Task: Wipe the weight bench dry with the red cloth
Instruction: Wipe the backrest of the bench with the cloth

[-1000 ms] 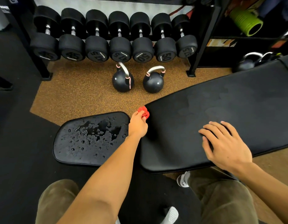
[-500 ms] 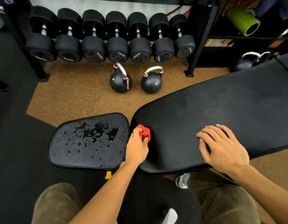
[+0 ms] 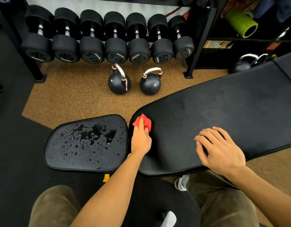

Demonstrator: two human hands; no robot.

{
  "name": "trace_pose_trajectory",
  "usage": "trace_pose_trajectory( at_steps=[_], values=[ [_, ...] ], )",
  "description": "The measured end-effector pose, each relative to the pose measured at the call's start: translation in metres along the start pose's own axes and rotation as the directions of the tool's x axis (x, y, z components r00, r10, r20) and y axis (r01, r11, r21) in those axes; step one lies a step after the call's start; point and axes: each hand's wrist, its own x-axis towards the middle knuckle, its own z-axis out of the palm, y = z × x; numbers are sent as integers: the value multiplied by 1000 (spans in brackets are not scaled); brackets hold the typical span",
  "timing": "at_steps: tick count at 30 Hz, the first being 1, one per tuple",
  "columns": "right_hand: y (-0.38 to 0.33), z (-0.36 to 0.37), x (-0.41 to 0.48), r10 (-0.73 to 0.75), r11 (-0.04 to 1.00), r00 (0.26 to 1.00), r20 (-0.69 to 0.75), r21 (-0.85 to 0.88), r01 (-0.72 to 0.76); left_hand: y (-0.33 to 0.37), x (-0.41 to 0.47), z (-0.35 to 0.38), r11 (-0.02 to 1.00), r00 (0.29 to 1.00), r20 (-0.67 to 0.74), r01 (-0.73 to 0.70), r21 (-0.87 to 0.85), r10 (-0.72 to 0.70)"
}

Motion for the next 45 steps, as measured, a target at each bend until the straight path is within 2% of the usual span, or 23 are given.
trace_pose_trajectory(
  at_steps=[5, 11, 13, 19, 23, 25, 28, 32, 35, 37, 39, 42, 45],
  values=[
    [-1, 0, 0, 0, 1000, 1000, 7, -4, 0, -9, -39, 13, 996, 997, -7, -82, -28, 82],
    [0, 0, 1, -8, 1000, 999, 33, -5, 9, 8, 4, 12, 978, 997, -33, 57, -202, -65],
    [0, 1, 0, -5, 1000, 999, 43, -9, 6, 21, 11, 14, 970, 997, -44, 53, -238, -65],
    [-1, 0, 0, -13, 1000, 999, 34, -15, 13, 33, -20, 25, 967, 990, -17, -141, -214, 141],
    [-1, 0, 0, -7, 1000, 999, 44, -17, 8, 16, -53, 27, 937, 950, 15, -306, -171, 313],
    [-1, -1, 0, -8, 1000, 999, 50, -19, 9, 2, -57, 22, 926, 935, 33, -346, -154, 354],
    [-2, -1, 1, -10, 1000, 999, 50, -15, 11, -9, -44, 17, 948, 954, 23, -294, -119, 299],
    [-2, 1, 0, -7, 1000, 999, 47, -14, 8, 11, -4, 17, 977, 996, -49, -89, -192, 81],
    [-1, 2, -1, -11, 1000, 1000, 15, -11, 11, 37, 16, 21, 968, 996, -65, -74, -241, 60],
    [-1, 3, -2, -19, 1000, 1000, -17, -10, 19, 54, 14, 28, 966, 991, -46, -134, -223, 127],
    [-1, 4, -1, -23, 1000, 999, -49, -4, 23, 69, 7, 34, 940, 963, -24, -267, -212, 269],
    [-2, 4, 0, -12, 1000, 997, -80, 7, 13, 74, -8, 40, 863, 873, 43, -471, -185, 485],
    [-3, 4, 0, -7, 1000, 996, -91, 15, 9, 56, -33, 38, 806, 801, 113, -567, -169, 587]
  ],
)
